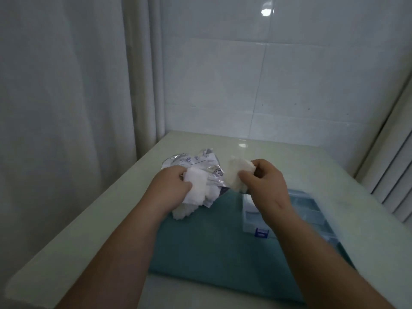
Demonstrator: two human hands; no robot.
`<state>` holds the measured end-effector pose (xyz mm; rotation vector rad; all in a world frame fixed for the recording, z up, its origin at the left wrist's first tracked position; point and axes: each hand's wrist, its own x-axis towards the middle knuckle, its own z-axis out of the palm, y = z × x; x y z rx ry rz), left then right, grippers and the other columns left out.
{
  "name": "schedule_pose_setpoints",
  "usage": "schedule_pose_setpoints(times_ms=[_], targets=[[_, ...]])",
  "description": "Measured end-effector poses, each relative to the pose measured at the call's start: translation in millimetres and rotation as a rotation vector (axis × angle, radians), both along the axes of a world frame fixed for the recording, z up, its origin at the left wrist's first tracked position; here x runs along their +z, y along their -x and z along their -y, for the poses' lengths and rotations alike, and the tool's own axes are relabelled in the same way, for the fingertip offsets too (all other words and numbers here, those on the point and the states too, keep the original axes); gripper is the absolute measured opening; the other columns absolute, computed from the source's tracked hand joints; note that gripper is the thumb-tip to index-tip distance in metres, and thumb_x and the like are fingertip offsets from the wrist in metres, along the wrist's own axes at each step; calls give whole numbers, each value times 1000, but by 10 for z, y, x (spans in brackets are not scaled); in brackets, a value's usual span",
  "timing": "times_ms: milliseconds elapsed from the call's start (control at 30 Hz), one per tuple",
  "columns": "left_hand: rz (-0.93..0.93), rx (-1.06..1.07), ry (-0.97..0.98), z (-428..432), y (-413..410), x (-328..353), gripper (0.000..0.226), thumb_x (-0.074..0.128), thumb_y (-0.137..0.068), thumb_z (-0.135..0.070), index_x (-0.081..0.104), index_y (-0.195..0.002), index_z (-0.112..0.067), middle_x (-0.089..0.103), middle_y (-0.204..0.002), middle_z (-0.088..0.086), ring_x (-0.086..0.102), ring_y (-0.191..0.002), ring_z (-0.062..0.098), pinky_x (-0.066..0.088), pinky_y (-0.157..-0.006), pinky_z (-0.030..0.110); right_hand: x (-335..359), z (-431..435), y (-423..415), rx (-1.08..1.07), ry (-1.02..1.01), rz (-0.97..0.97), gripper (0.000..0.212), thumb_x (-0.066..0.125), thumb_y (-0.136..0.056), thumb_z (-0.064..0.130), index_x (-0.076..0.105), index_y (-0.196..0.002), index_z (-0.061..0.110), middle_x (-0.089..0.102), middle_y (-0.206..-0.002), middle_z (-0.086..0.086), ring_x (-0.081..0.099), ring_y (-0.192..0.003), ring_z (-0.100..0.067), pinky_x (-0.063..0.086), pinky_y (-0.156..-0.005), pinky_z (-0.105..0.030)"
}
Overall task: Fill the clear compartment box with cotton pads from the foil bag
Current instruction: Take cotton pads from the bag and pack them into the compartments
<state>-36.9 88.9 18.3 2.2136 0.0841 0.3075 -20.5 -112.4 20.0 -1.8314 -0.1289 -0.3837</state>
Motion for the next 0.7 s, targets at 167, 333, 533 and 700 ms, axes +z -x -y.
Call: schedule_pose_setpoints(times_ms=[167, 333, 533, 700], targets=[[-43, -63, 285, 475, -198, 13, 13, 68, -82, -12, 73, -92, -18, 71, -76, -3, 64, -67, 14, 52, -63, 28, -20, 343, -40, 42, -8, -52, 15, 59, -90, 13, 65, -101, 21, 68, -92, 7, 63, -83, -11, 54, -71, -30], [-35, -104, 323, 843, -371, 3, 6, 69, -81, -12, 72, -82, -17, 70, -74, -3, 61, -63, 11, 50, -62, 27, -61, 577, -133, 70, -93, -90, 15, 60, -92, 12, 66, -105, 17, 72, -92, 3, 67, -84, -13, 54, -67, -23], [-48, -144, 471, 1041, -445, -125, 12, 66, -79, 2, 70, -85, -7, 73, -78, 12, 67, -66, 21, 57, -61, 32, -154, 676, -230, 102, -120, -139, 19, 71, -86, 16, 70, -104, 9, 74, -91, -4, 71, -85, -19, 59, -68, -25], [-56, -216, 543, 1023, -428, -233, 13, 65, -82, 5, 69, -82, -8, 73, -69, 7, 67, -63, 19, 58, -68, 37, -206, 646, -244, 37, 68, -109, 12, 75, -82, 26, 69, -92, 24, 72, -86, 6, 68, -78, -11, 56, -62, -18]])
